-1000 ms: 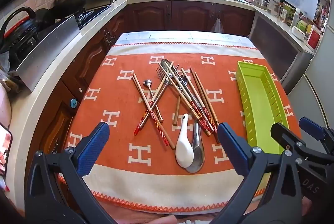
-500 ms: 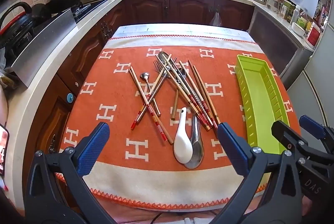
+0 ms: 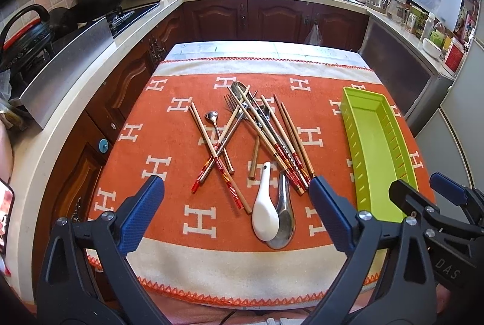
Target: Organize utensils
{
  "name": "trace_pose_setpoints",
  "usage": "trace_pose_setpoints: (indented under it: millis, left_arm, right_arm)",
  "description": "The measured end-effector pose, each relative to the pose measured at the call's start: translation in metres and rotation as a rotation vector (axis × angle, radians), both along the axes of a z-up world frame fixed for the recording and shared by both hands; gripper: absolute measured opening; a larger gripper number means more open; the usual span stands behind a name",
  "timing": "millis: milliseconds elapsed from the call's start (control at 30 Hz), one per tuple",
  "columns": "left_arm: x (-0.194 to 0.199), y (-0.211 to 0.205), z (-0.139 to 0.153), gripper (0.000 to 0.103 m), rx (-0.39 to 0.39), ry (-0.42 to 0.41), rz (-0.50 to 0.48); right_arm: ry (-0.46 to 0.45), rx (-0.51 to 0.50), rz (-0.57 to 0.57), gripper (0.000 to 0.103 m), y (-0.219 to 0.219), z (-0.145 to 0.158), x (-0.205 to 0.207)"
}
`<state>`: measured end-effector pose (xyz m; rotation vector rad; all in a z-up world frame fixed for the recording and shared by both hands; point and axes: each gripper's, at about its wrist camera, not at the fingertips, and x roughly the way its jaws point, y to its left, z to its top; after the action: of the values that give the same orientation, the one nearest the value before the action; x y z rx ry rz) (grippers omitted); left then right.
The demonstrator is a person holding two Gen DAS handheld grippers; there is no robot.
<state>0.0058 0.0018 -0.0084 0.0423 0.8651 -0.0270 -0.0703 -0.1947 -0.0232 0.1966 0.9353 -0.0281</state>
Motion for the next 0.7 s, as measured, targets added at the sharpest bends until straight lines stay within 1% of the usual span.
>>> trace_pose_setpoints:
  millis: [700]
  left_arm:
    - [-0.0027, -0.0034, 0.0010, 0.095, 0.000, 0.007, -0.016]
  right_arm:
    - [0.016, 0.024, -0.003, 0.082, 0.0004, -0.0047, 0.0030]
